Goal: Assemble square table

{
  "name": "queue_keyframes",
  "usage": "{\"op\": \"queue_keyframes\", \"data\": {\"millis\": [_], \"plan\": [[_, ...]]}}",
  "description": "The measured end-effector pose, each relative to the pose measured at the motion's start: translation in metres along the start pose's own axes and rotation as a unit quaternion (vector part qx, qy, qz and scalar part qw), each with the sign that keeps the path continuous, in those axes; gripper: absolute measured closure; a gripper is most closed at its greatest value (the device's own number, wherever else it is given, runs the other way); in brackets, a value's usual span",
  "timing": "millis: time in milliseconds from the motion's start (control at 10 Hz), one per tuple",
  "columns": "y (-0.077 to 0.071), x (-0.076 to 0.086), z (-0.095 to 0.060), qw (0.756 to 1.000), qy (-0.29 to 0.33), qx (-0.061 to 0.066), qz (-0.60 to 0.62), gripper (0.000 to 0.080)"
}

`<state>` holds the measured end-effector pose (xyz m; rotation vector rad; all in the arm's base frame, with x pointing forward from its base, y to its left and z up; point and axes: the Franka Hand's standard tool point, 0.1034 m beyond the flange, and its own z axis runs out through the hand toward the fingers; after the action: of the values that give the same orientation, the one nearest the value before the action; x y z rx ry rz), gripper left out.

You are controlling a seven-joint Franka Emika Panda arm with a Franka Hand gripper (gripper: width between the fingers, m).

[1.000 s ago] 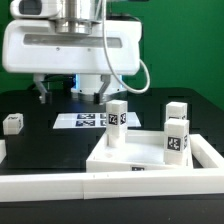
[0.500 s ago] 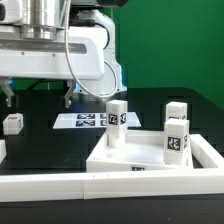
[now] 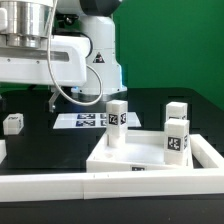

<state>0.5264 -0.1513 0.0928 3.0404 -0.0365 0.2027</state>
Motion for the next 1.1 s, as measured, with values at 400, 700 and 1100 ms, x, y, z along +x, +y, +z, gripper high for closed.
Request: {"op": "queue_keyframes", "data": {"millis": [400,700,1100], "plan": [[0.016,-0.037,0.007,0.999,-0.003,-0.006,-0.040,0.0150],[0.025,-0.064,0.006,0.999,-0.013,-0.002,-0.047,0.0150],[0.027,-0.090,0.011,0.999,-0.027,0.000,-0.046,0.0150]]}}
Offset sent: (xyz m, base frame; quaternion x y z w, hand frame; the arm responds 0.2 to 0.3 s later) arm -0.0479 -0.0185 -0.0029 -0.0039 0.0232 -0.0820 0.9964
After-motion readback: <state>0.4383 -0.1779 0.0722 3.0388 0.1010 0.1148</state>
